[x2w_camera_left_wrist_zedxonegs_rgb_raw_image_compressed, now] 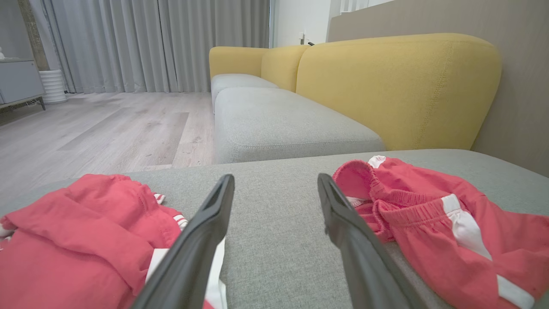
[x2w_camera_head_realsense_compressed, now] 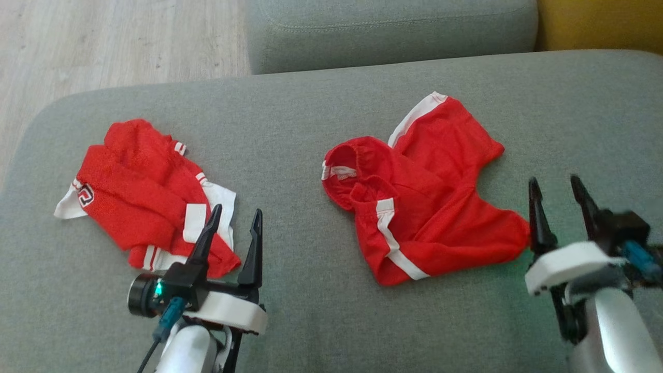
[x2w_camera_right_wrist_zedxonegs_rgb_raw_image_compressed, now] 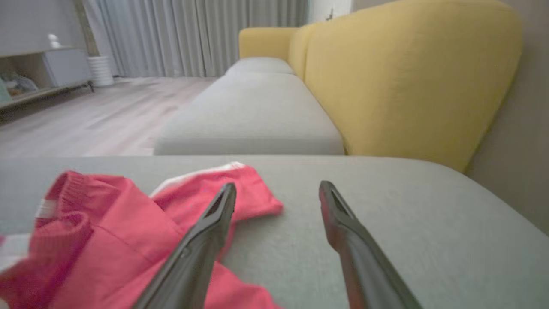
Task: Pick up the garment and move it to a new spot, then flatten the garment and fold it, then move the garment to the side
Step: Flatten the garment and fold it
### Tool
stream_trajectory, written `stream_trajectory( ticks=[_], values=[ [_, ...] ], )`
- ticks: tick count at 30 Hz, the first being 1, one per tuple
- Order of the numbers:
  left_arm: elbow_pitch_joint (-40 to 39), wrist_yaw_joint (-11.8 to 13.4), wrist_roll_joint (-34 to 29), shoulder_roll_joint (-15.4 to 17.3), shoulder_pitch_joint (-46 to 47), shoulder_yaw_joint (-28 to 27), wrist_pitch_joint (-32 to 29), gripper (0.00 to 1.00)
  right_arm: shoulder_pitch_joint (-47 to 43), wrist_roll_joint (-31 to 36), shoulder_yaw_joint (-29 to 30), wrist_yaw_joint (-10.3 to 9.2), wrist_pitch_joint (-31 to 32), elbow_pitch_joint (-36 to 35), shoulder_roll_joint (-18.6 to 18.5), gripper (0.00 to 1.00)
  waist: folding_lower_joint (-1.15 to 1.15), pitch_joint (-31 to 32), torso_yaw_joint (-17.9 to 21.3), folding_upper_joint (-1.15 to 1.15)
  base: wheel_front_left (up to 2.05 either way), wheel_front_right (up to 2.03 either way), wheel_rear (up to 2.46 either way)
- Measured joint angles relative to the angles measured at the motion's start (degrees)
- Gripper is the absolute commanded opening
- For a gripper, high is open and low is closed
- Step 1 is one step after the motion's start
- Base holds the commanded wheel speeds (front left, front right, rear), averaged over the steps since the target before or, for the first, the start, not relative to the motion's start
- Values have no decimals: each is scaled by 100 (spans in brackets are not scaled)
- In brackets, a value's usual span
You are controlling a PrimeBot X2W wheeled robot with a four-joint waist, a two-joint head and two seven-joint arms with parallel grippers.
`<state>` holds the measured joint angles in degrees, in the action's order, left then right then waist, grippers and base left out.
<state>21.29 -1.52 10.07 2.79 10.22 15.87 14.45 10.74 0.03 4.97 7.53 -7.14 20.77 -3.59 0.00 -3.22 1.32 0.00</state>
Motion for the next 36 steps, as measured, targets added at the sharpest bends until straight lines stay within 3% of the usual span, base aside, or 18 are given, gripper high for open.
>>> stream_trajectory(
  ticks=[10,19,20,21,26,36],
  values=[
    [-71,-3,1,0,31,73,0,100,331,-780,5,0,413,519,89,100,1,-344,-126,0,0,0,0],
    [-42,-23,47,-1,390,231,0,100,1603,-1389,-352,0,1354,1928,81,100,1,-740,-435,0,0,0,0],
    [-34,-22,65,-1,398,254,0,100,1683,-1361,-323,0,1371,2060,81,62,2,-771,-474,0,0,0,0],
    [-20,-21,65,-4,398,276,0,100,1762,-1292,-237,0,1370,2189,84,0,2,-799,-516,0,0,0,0],
    [16,-12,122,-3,407,286,0,100,2196,-783,163,0,1204,2564,62,0,1,-868,-700,0,0,0,0],
    [14,35,224,-5,493,461,0,100,3385,294,489,0,1002,2605,-57,0,1,-878,-1002,0,0,0,0]
  ],
)
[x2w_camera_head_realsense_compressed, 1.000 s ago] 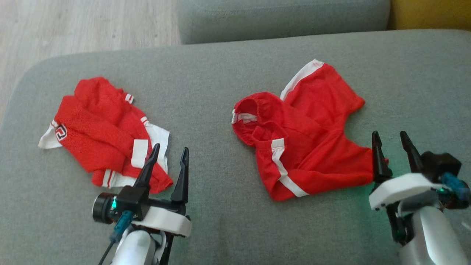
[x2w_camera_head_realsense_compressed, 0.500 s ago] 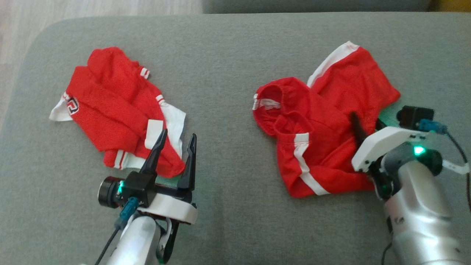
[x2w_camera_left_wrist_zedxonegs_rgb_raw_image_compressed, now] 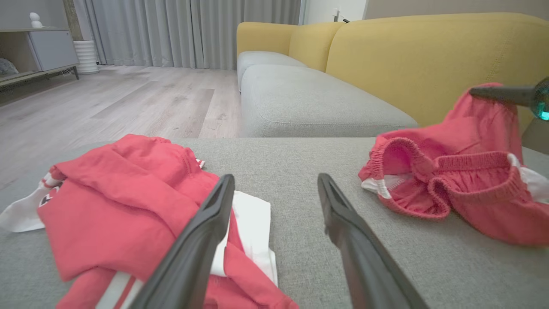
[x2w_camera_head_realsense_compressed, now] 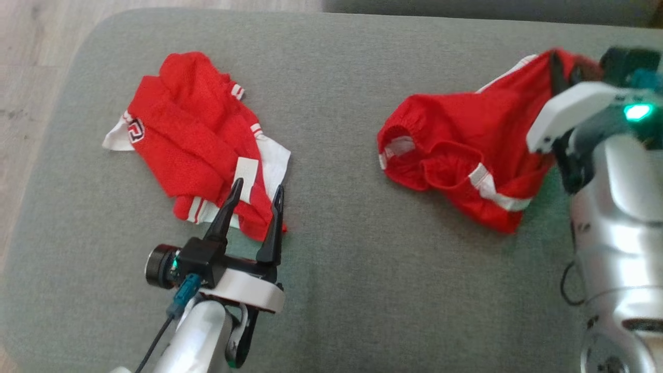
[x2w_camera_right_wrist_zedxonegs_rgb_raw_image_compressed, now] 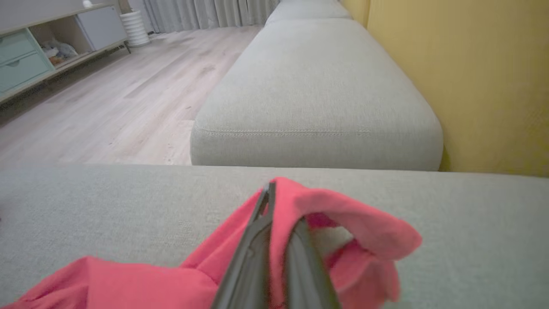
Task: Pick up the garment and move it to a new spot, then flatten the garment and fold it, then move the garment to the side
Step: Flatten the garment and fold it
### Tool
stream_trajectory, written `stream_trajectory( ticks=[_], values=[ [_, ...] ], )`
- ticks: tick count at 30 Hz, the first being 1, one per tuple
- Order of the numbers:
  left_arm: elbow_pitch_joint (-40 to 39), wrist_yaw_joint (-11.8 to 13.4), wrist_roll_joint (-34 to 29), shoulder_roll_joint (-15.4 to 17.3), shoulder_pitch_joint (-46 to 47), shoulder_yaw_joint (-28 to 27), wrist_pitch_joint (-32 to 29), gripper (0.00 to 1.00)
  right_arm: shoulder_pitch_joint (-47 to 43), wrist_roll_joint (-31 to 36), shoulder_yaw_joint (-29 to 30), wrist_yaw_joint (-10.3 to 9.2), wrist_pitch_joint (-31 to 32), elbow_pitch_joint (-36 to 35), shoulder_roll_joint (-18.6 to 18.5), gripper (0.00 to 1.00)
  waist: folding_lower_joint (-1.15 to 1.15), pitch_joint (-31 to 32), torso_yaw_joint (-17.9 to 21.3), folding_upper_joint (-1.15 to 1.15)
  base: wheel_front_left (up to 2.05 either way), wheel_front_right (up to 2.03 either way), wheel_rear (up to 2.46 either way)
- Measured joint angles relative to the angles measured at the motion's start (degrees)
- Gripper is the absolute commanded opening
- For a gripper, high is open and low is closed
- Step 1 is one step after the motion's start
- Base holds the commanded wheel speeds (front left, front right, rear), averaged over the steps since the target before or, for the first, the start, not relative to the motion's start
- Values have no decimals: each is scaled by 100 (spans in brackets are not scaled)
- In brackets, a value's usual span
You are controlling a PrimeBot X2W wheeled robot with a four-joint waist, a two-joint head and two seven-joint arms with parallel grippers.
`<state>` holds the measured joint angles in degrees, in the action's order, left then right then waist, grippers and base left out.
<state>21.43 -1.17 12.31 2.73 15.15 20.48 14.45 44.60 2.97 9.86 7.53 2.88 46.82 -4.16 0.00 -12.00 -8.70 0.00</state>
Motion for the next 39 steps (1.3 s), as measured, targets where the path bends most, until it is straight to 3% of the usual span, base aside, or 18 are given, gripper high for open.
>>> stream_trajectory(
  ticks=[3,4,5,17,22,31,39],
  values=[
    [-3,19,41,-1,0,8,0,100,263,255,46,0,168,205,-63,0,0,12,-85,0,0,0,0],
    [-3,19,41,-2,0,10,0,100,302,403,36,0,175,296,-83,67,0,16,-107,0,0,0,0],
    [-3,19,41,-2,0,16,0,100,304,563,21,0,172,370,-112,100,0,20,-126,0,0,0,0],
    [-86,65,26,0,-14,-35,1,100,-298,966,331,0,-1088,528,32,100,-1,203,77,0,0,0,0],
    [-124,57,-29,-1,-29,-125,1,100,-851,141,-89,0,-1591,264,44,100,-1,335,379,0,0,0,0],
    [-154,-38,-89,5,-58,-224,1,100,-2659,-943,-680,0,-1709,-1140,71,100,-1,524,1072,0,0,0,0],
    [15,-244,-230,15,77,-3,-2,100,-3199,-1222,-821,0,-1712,-1971,132,100,-1,371,1631,0,0,0,0]
  ],
)
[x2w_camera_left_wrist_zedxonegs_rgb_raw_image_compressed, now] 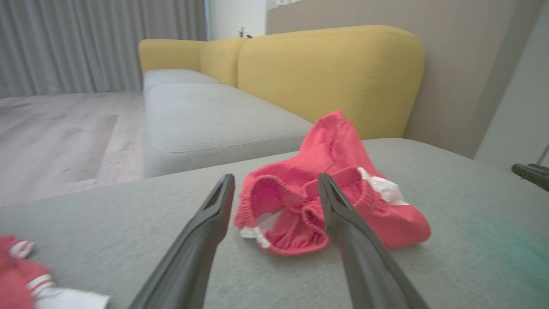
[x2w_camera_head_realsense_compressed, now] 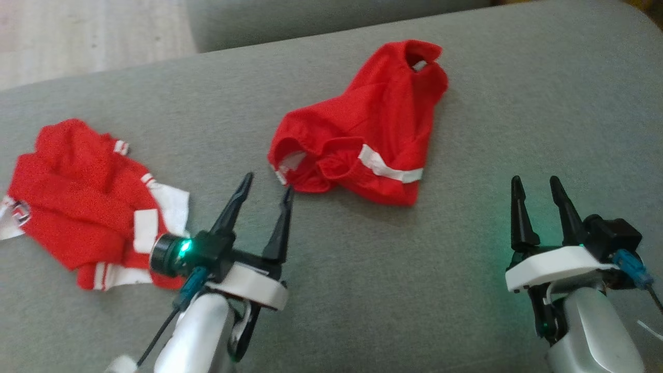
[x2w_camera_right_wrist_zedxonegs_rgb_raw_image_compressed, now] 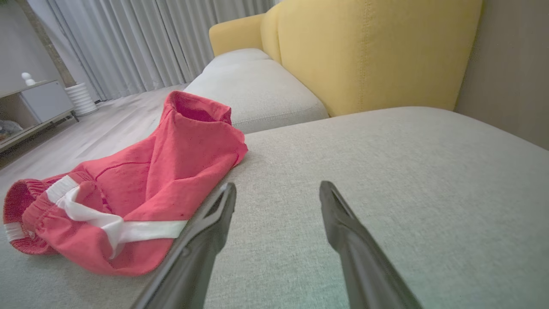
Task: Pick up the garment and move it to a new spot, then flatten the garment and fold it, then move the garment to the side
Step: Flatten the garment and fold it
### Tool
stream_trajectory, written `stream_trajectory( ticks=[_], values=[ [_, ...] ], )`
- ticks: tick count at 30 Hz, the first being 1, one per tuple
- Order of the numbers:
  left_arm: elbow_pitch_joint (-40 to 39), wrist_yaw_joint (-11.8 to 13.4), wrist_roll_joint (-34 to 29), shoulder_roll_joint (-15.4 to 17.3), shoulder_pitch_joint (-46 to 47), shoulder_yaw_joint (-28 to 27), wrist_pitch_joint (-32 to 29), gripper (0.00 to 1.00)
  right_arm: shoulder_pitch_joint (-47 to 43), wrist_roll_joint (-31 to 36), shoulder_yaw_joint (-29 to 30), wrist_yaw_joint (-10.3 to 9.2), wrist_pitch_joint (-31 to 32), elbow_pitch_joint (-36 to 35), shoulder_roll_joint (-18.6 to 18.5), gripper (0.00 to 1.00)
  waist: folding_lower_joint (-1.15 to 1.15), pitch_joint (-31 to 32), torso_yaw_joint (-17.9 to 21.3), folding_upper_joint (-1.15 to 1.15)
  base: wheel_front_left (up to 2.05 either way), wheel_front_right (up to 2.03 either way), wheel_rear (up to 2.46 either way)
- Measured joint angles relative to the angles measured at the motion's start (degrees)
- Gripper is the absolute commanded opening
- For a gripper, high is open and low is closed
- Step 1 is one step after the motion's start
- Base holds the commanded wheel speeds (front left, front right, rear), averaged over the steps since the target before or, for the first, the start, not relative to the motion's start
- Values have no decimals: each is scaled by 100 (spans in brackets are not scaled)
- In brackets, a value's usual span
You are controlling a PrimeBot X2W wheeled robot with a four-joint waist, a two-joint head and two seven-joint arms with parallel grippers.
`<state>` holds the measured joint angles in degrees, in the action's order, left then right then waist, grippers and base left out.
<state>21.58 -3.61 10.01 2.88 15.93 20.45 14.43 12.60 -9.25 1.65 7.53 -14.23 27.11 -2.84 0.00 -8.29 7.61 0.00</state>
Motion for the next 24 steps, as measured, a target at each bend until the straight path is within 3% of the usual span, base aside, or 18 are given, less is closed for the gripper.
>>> stream_trajectory(
  ticks=[4,10,14,24],
  values=[
    [125,-153,1,-2,352,367,-235,100,-14,-96,-32,0,-13,-105,10,100,0,-113,241,0,0,0,0],
    [407,-297,67,-11,1151,1148,-1245,100,-27,-245,-152,0,-14,-244,11,100,1,-368,519,0,0,0,0],
    [576,-292,170,-13,1490,1363,-1673,100,-23,-349,-267,0,-14,-275,11,100,1,-519,666,0,0,0,0],
    [927,-35,240,-13,1814,1379,-1969,100,-19,-471,-353,0,-14,-299,13,100,1,-715,942,0,0,0,0]
  ],
)
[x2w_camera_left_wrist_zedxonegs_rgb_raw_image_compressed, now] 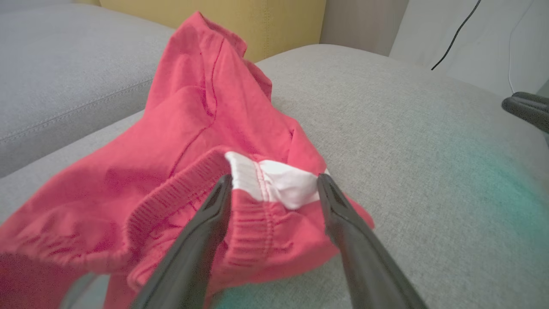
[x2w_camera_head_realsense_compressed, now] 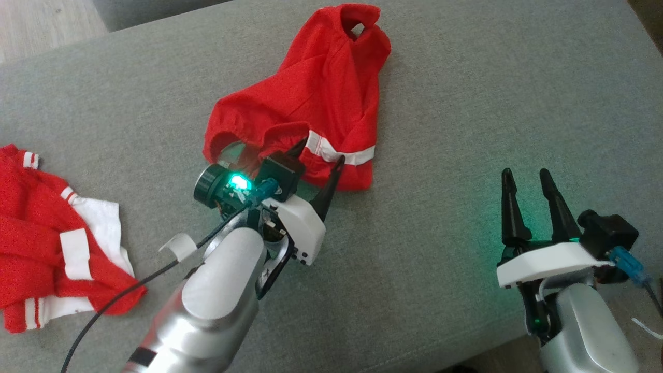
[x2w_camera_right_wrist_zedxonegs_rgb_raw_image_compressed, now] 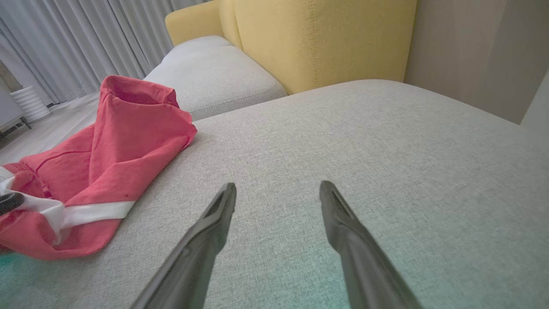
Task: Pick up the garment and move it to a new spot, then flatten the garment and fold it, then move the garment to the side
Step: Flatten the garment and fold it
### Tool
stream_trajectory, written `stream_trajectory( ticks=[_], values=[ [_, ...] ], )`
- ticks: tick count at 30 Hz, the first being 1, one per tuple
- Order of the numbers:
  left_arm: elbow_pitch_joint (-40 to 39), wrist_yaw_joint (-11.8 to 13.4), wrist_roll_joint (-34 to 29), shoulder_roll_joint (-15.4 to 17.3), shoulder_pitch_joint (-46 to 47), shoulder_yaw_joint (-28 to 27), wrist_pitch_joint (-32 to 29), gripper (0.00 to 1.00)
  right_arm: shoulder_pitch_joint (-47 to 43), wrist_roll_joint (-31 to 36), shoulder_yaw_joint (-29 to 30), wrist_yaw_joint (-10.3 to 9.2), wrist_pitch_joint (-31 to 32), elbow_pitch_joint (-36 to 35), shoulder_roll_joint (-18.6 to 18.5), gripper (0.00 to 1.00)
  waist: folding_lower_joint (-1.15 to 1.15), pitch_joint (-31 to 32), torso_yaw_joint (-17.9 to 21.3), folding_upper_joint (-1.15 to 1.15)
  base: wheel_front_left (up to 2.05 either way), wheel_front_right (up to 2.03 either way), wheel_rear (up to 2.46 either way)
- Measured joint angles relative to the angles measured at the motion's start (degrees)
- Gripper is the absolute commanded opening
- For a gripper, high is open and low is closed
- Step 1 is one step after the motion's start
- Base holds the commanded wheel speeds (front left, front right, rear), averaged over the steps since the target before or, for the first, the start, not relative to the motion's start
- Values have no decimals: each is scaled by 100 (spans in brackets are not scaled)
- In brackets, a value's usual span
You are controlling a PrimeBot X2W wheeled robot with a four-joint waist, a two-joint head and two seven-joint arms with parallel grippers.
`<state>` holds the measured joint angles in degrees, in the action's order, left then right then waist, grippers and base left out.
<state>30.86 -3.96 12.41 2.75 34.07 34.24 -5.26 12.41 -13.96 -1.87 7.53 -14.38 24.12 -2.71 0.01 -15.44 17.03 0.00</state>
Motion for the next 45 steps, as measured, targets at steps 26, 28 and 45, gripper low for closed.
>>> stream_trajectory(
  ticks=[26,28,45],
  values=[
    [-825,-318,469,609,1906,57,-97,0,116,-374,-563,0,0,91,0,100,-1,468,292,0,0,0,0],
    [-743,-332,475,679,2285,113,-12,0,148,-465,-744,0,0,91,-1,100,-1,513,399,0,0,0,0],
    [580,-361,466,528,4287,313,2004,0,214,-680,-1172,0,0,36,-8,100,-1,699,835,0,0,0,0]
  ],
)
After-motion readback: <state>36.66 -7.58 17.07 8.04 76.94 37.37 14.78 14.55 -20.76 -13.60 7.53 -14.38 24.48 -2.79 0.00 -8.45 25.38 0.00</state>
